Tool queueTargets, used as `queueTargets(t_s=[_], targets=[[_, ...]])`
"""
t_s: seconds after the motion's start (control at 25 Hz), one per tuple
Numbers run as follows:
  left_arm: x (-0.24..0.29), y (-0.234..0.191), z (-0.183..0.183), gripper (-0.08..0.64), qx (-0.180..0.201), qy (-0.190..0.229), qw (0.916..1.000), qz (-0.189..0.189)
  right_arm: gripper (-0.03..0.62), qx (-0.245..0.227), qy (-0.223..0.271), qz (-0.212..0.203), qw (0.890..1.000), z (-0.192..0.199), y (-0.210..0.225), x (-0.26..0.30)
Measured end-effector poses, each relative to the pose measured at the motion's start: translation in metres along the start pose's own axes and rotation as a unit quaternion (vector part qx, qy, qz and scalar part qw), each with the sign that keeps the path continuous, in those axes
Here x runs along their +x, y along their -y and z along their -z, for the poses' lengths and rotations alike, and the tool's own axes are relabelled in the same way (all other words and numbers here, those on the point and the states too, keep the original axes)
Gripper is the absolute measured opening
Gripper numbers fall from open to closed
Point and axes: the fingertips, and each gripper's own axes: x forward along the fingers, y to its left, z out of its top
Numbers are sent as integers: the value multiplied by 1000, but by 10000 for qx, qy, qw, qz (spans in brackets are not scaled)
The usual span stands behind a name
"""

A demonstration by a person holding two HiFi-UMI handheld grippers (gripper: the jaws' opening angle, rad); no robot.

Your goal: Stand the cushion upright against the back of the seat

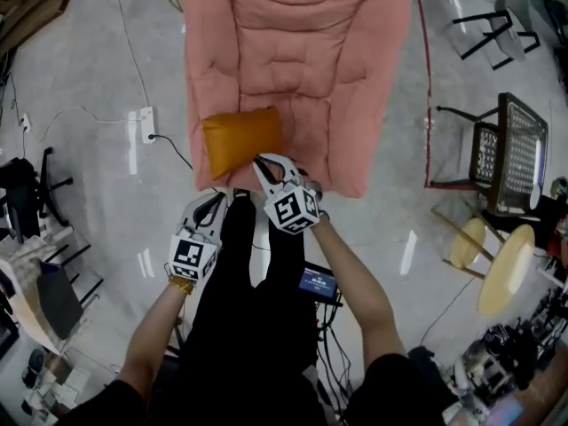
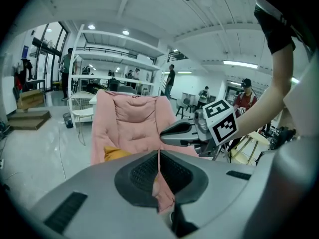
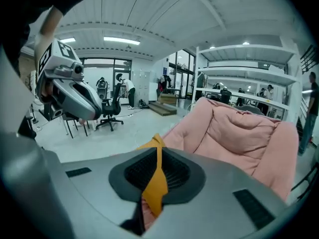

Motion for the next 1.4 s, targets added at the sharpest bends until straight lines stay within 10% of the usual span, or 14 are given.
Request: queueTargets(t_s=[0.24,0.4,0.76,1.0,1.4], targets=[[29,-14,35,20,36,-337,9994,86,20,-398,-229,-140,9988,55,1,43],[47,-18,57,20,-173,-121,9998,61,173,-604,-464,-276,9967,97,-2,72],[75,-23,104,19,-530,86,9985,71,292,-1566,-903,-540,9820,168,-18,119],[81,-34,133,20,-548,-26,9985,88,310,-2414,-1100,-251,9638,182,-21,150],[86,-56,154,20,-814,19,9966,-98,308,-2426,-1153,-301,9628,181,-24,181]])
